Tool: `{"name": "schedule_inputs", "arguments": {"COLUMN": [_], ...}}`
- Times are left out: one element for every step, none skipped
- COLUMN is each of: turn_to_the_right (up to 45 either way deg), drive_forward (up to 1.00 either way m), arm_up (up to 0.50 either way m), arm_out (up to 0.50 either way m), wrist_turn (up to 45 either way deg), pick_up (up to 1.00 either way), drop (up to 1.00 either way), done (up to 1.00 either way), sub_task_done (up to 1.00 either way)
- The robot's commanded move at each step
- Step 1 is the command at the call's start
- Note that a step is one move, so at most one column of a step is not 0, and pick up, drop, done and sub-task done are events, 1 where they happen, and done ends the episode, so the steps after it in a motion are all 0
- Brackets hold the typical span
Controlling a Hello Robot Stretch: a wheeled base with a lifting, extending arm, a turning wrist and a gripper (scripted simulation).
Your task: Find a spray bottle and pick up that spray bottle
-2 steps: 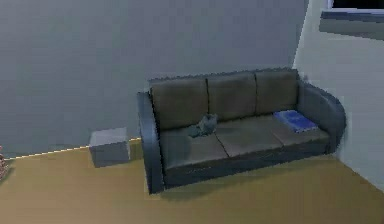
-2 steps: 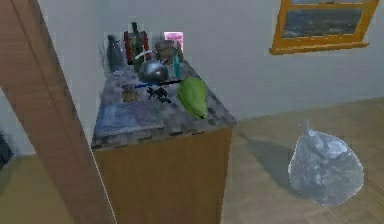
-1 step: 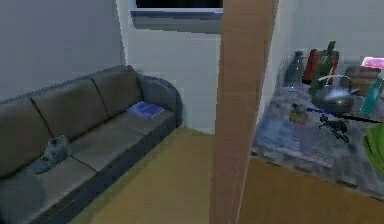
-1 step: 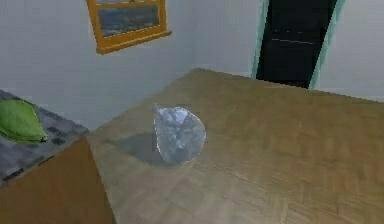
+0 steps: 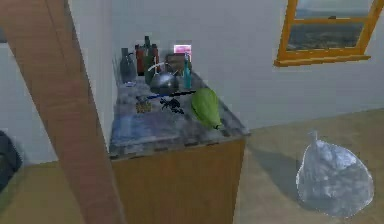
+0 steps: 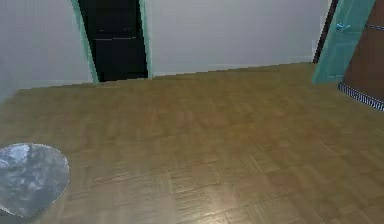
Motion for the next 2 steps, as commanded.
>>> {"name": "schedule_inputs", "arguments": {"turn_to_the_right": [33.0,0.0], "drive_forward": [0.00,0.75], "arm_up": [0.00,0.00], "arm_out": [0.00,0.00], "wrist_turn": [0.0,0.0], "pick_up": [0.00,0.00], "drop": [0.00,0.00], "done": [0.00,0.00], "sub_task_done": [0.00,0.00]}}
